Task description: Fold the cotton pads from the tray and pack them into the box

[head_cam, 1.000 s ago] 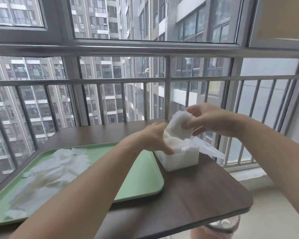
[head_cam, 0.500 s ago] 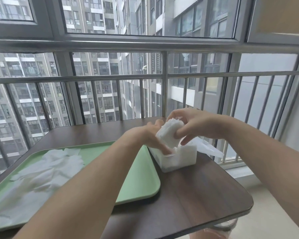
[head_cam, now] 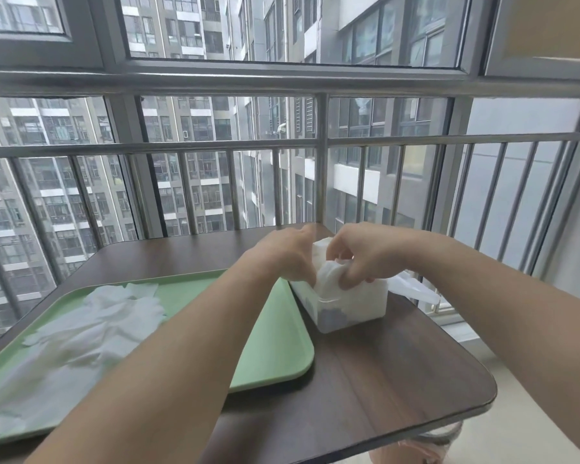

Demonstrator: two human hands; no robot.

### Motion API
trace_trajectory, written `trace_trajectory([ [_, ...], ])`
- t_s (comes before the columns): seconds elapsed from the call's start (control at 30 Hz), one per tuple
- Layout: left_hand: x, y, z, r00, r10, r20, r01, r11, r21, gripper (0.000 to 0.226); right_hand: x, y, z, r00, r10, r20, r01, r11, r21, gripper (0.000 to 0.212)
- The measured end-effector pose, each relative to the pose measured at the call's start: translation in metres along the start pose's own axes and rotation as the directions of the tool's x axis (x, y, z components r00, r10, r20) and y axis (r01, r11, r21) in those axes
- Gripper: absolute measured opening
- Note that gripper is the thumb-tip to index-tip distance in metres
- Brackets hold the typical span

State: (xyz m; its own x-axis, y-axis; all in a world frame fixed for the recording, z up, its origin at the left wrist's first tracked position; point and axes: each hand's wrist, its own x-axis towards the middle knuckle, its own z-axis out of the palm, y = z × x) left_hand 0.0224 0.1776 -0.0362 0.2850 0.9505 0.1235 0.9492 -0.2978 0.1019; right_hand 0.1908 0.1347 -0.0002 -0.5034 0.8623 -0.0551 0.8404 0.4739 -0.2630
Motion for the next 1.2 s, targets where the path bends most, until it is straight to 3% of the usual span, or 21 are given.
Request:
trace_trajectory([
  [0.13, -0.002, -0.001, 0.000, 1.000, -0.009, -0.008, 0.009, 1.000, 0.000, 0.089, 0.006, -0.008, 0.006, 1.000, 0.002, 0.023, 0.004, 0.972, -0.234, 0.034],
  [0.3, -0.003, -0.003, 0.002, 0.999, -0.014, -0.031, 0.014, 1.000, 0.007, 0.066, 0.010, -0.010, 0.012, 0.998, -0.057, 0.016, 0.059, 0.984, -0.170, 0.014],
  [0.4, -0.006, -0.003, 0.001, 0.999, -0.021, -0.032, 0.020, 1.000, -0.005, 0.072, 0.009, -0.010, 0.018, 0.997, -0.072, -0.015, 0.067, 0.975, -0.213, 0.010],
  [0.53, -0.005, -0.004, 0.004, 0.998, -0.060, 0.002, 0.060, 0.996, -0.069, 0.085, 0.007, -0.011, 0.015, 0.997, -0.053, -0.054, 0.040, 0.974, -0.224, 0.024],
  [0.63, -0.008, -0.006, 0.003, 0.996, -0.075, 0.041, 0.080, 0.984, -0.157, 0.090, 0.002, -0.012, 0.007, 0.999, -0.034, -0.008, 0.033, 0.990, -0.138, 0.027],
  [0.73, -0.015, -0.009, 0.001, 0.993, -0.088, 0.080, 0.108, 0.950, -0.293, 0.092, -0.001, -0.014, 0.002, 0.999, -0.026, 0.029, 0.029, 0.995, -0.096, 0.015],
  [0.8, -0.022, -0.012, -0.001, 0.994, -0.085, 0.070, 0.105, 0.926, -0.363, 0.098, -0.001, -0.018, 0.003, 0.999, -0.018, 0.041, 0.025, 0.986, -0.166, 0.008],
  [0.9, -0.034, -0.017, -0.005, 0.996, -0.088, 0.027, 0.091, 0.901, -0.424, 0.088, -0.003, -0.026, 0.005, 1.000, 0.000, 0.022, 0.005, 0.967, -0.256, 0.006],
  [1.07, -0.067, -0.034, -0.027, 0.994, -0.103, -0.037, 0.081, 0.918, -0.387, 0.075, -0.005, -0.049, -0.004, 0.996, -0.008, -0.093, -0.009, 0.984, -0.180, 0.008],
  [1.2, -0.100, -0.065, -0.044, 0.991, -0.134, 0.004, 0.129, 0.941, -0.312, 0.067, 0.002, -0.079, -0.003, 0.986, -0.064, -0.152, 0.053, 0.996, -0.075, 0.011],
])
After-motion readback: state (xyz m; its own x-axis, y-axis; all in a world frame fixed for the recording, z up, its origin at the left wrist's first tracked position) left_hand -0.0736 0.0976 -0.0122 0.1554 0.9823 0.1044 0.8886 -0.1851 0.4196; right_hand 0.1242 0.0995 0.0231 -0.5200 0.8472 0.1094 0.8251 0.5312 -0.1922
